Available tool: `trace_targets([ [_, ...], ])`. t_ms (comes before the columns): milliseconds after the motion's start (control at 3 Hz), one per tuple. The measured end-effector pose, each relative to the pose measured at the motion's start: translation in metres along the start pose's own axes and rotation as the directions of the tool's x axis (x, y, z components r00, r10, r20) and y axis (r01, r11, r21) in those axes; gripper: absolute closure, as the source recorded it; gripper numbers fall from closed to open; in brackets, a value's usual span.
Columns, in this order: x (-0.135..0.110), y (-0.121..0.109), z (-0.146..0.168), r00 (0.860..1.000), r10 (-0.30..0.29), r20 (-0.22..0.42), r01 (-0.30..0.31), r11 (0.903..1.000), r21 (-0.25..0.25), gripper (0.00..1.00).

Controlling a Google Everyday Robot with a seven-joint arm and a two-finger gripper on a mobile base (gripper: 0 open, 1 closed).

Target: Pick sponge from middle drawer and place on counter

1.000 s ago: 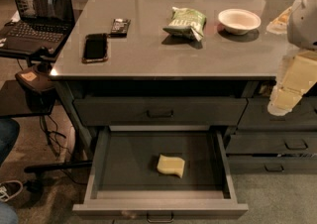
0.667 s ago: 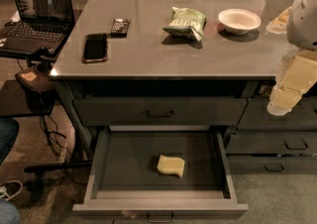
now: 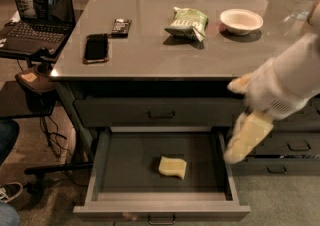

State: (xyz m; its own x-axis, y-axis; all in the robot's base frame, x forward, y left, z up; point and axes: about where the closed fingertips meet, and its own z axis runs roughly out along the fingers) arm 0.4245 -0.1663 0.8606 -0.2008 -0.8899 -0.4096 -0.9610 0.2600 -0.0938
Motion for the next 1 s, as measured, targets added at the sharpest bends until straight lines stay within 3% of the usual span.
trace_targets([
  [333,0.004,0.036,0.119,0.979,0.132,0.156,-0.101,0.9763,-0.191,0.00],
  [667,0.025,0.057,0.193,0.959,0.223,0.173,-0.169,0.9451,-0.279,0.00],
  [1000,0.025,0.056,0.194,0.959,0.225,0.174,-0.171,0.9450,-0.279,0.00],
])
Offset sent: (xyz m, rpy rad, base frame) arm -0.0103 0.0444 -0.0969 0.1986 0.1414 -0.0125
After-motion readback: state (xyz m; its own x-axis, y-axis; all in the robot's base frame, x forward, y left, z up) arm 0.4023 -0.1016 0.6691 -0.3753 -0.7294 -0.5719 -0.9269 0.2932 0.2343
